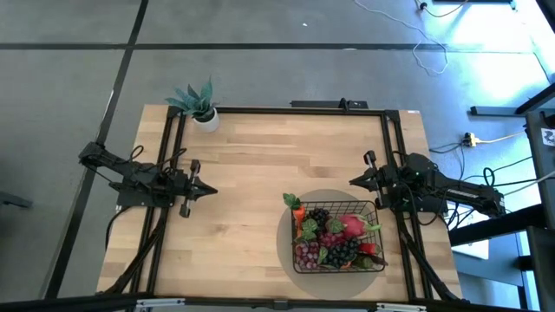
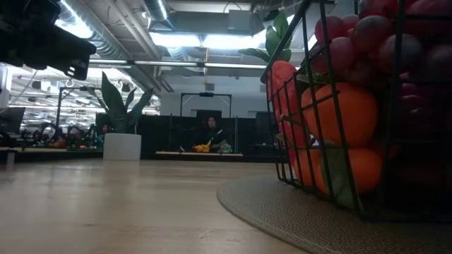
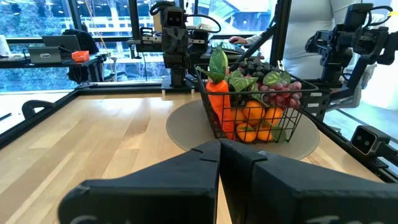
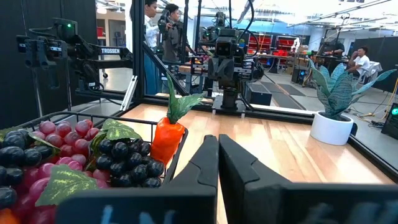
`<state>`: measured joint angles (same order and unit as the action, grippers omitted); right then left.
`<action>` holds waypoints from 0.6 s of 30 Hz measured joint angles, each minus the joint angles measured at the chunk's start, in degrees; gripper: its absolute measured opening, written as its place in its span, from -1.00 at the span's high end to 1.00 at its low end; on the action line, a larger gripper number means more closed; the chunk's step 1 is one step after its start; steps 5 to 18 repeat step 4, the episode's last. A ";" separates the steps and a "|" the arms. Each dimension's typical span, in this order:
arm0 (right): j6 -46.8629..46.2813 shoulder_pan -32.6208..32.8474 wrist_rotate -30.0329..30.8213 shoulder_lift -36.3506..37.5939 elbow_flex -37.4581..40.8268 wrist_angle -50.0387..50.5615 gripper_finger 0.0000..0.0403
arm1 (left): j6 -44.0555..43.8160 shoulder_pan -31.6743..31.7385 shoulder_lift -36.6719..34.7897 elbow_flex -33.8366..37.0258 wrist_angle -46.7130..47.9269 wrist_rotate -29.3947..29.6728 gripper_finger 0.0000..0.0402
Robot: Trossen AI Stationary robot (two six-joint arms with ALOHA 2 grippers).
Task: Build produce basket
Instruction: Return to Home Position
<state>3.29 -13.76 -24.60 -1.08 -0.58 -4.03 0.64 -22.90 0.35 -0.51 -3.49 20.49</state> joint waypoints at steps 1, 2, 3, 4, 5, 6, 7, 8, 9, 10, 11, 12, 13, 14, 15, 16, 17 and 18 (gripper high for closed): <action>0.00 0.02 0.00 0.00 -0.02 0.02 1.00 | 0.00 -0.01 0.01 0.00 0.00 0.00 1.00; 0.00 0.00 0.00 0.00 -0.02 0.02 1.00 | 0.00 0.00 0.01 0.00 0.00 0.00 1.00; 0.00 0.00 0.00 0.00 -0.02 0.02 1.00 | 0.00 -0.02 0.01 0.00 0.00 0.00 1.00; 0.00 0.00 0.00 0.00 -0.01 0.02 1.00 | 0.00 0.00 0.01 0.00 0.00 0.00 1.00; 0.00 0.00 0.00 0.00 -0.01 0.02 1.00 | 0.00 0.00 0.01 0.00 0.00 0.00 1.00; 0.00 0.00 0.00 0.00 -0.01 0.02 1.00 | 0.00 0.00 0.01 0.00 0.00 0.00 1.00; 0.00 0.00 0.00 0.00 -0.01 0.02 1.00 | 0.00 0.00 0.01 0.00 0.00 0.00 1.00; 0.00 0.00 0.00 0.00 -0.01 0.02 1.00 | 0.00 0.00 0.01 0.00 0.00 0.00 1.00; 0.00 0.00 0.00 0.00 -0.01 0.02 1.00 | 0.00 0.00 0.01 0.00 0.00 0.00 1.00; 0.00 0.00 0.00 0.00 -0.01 0.02 1.00 | 0.00 0.00 0.01 0.00 0.00 0.00 1.00; 0.00 0.00 0.00 0.00 -0.01 0.02 1.00 | 0.00 0.00 0.01 0.00 0.00 0.00 1.00; 0.00 0.00 0.00 0.00 -0.01 0.02 1.00 | 0.00 0.00 0.01 0.00 0.00 0.00 1.00; 0.00 0.00 0.00 0.00 -0.01 0.02 1.00 | 0.00 0.00 0.01 0.00 0.00 0.00 1.00; 0.00 0.00 0.00 0.00 -0.01 0.02 1.00 | 0.00 0.00 0.01 0.00 0.00 0.00 1.00; 0.00 0.00 0.00 0.00 -0.01 0.02 1.00 | 0.00 0.00 0.01 0.00 0.00 0.00 1.00; 0.00 0.00 0.00 0.00 -0.01 0.02 1.00 | 0.00 0.00 0.01 0.00 0.00 0.00 1.00; 0.00 0.00 0.00 0.00 -0.01 0.02 1.00 | 0.00 0.00 0.01 0.00 0.00 0.00 1.00; 0.00 0.00 0.00 0.00 -0.01 0.02 1.00 | 0.00 0.00 0.01 0.00 0.00 0.00 1.00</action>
